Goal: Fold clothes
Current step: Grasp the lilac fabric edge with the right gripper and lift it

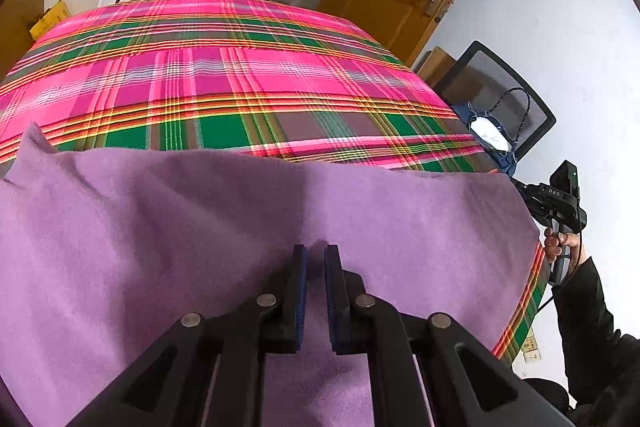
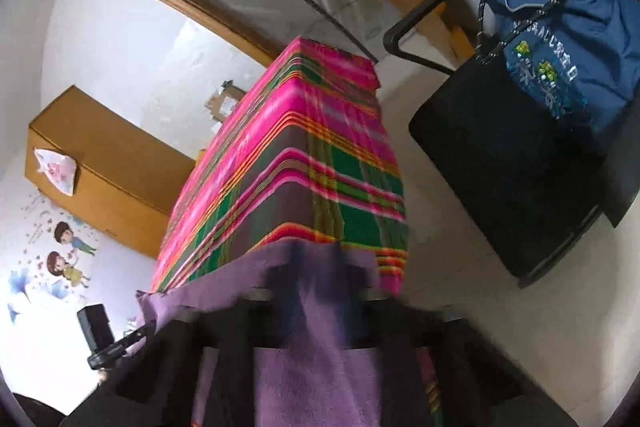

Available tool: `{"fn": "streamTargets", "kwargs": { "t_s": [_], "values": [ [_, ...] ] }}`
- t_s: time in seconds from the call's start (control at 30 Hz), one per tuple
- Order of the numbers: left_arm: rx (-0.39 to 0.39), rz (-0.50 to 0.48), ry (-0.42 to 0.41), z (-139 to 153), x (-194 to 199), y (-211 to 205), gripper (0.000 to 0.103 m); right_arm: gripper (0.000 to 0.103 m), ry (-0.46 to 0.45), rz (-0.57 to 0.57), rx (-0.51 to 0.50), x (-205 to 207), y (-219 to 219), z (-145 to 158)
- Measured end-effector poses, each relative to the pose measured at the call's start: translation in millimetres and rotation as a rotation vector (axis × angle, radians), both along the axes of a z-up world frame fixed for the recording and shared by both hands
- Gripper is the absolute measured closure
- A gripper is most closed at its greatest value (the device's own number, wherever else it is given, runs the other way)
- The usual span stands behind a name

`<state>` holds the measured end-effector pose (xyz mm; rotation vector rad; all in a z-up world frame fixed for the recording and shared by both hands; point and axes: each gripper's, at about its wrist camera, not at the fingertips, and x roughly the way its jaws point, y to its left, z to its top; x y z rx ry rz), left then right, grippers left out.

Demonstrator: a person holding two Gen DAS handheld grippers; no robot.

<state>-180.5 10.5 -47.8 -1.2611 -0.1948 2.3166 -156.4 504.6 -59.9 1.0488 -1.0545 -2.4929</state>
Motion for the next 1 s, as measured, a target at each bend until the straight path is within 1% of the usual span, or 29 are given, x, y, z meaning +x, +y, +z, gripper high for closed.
{"fn": "streamTargets", "kwargs": {
  "t_s": [0.13,0.17,0.23,0.27,0.3,0.37,0.43,0.47,0.5,0.63,0.67,0.73,0.77,0.8,0.87,1.0],
  "values": [
    [-0.005,0.002,-0.002,-0.9,-7.3,0.4,0.095,0.099,0.065,-0.058,0.023,2.1,12.7,16.2],
    [-0.007,0.003,-0.001,-1.0,-9.2,0.9,0.095,0.100,0.069,-0.076,0.034,0.1,16.2,18.1],
    [-0.010,0.001,0.003,-1.1,-12.6,3.2,0.095,0.100,0.044,-0.085,0.049,-5.4,20.0,15.2],
    [-0.012,0.002,0.003,-0.8,-13.8,4.0,0.095,0.100,0.016,-0.083,0.066,-7.5,19.7,12.6],
    [-0.014,0.003,0.004,-0.2,-14.4,4.7,0.095,0.097,-0.010,-0.083,0.083,-8.6,19.2,10.4],
    [-0.013,0.001,0.012,3.0,-12.1,5.6,0.095,0.095,-0.008,-0.079,0.048,-2.0,19.5,8.4],
    [-0.007,-0.008,0.023,7.1,-7.0,5.9,0.095,0.079,0.007,-0.071,0.017,8.7,18.3,7.7],
    [-0.005,-0.014,0.027,8.8,-4.5,6.2,0.095,0.061,0.010,-0.071,0.019,13.3,17.6,7.5],
    [-0.006,-0.023,0.031,10.1,-2.0,7.2,0.095,0.056,0.011,-0.066,0.014,16.6,17.4,6.0],
    [-0.018,-0.044,0.032,9.7,1.6,13.2,0.095,0.056,0.013,-0.025,-0.023,16.3,15.7,-1.3],
    [-0.021,-0.046,0.032,9.4,2.1,14.2,0.095,0.056,0.014,-0.016,-0.030,15.0,14.7,-2.4],
    [-0.023,-0.047,0.033,9.4,3.7,15.4,0.095,0.067,0.016,0.004,-0.043,12.5,12.7,-4.7],
    [-0.021,-0.047,0.033,9.5,4.6,15.5,0.095,0.088,0.017,0.013,-0.050,11.2,11.8,-5.9],
    [-0.021,-0.047,0.033,9.4,5.4,15.6,0.095,0.099,0.017,0.023,-0.057,9.9,10.8,-7.0],
    [-0.026,-0.044,0.031,8.6,5.7,15.5,0.095,0.099,0.026,0.033,-0.063,8.3,10.0,-6.6],
    [-0.037,-0.038,0.031,9.0,1.7,16.1,0.095,0.100,0.086,-0.010,-0.020,11.4,15.5,12.5]
  ]
}}
